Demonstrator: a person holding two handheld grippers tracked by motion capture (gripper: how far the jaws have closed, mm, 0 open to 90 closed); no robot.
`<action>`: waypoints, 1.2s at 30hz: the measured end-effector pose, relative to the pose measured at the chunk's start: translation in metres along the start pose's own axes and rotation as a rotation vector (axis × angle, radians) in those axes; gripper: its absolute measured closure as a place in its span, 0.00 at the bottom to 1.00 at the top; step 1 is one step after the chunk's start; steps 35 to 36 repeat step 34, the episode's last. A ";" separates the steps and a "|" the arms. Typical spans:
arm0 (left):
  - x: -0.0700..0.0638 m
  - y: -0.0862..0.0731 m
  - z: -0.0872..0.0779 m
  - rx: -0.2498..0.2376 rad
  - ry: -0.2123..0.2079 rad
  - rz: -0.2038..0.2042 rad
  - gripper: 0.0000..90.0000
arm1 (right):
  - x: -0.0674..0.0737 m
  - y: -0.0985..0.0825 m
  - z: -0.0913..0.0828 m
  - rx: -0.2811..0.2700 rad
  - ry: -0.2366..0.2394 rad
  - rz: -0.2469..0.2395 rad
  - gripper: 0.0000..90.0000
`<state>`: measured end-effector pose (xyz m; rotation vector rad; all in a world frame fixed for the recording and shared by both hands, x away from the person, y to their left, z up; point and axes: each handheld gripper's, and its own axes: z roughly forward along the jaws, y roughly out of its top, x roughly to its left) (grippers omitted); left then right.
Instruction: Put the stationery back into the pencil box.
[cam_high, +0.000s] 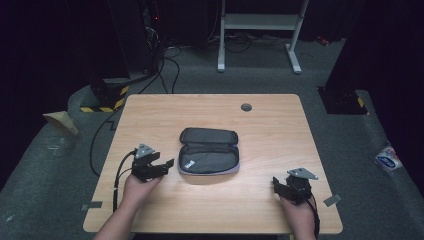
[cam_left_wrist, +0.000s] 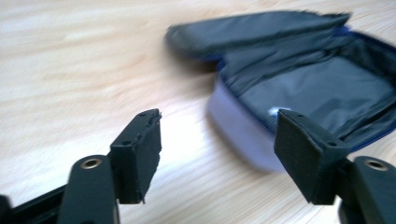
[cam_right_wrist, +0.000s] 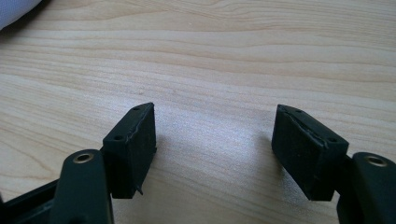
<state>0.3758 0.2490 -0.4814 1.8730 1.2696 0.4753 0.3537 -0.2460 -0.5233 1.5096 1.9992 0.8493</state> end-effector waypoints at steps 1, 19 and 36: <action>0.005 -0.004 0.000 0.010 0.006 -0.004 0.31 | 0.000 0.000 0.000 0.000 0.000 0.000 0.34; 0.045 -0.078 -0.032 0.111 0.099 0.094 0.09 | 0.000 -0.001 -0.001 0.000 -0.006 0.004 0.33; 0.045 -0.077 -0.029 0.098 0.109 0.079 0.11 | 0.000 -0.001 -0.001 0.001 -0.005 0.007 0.31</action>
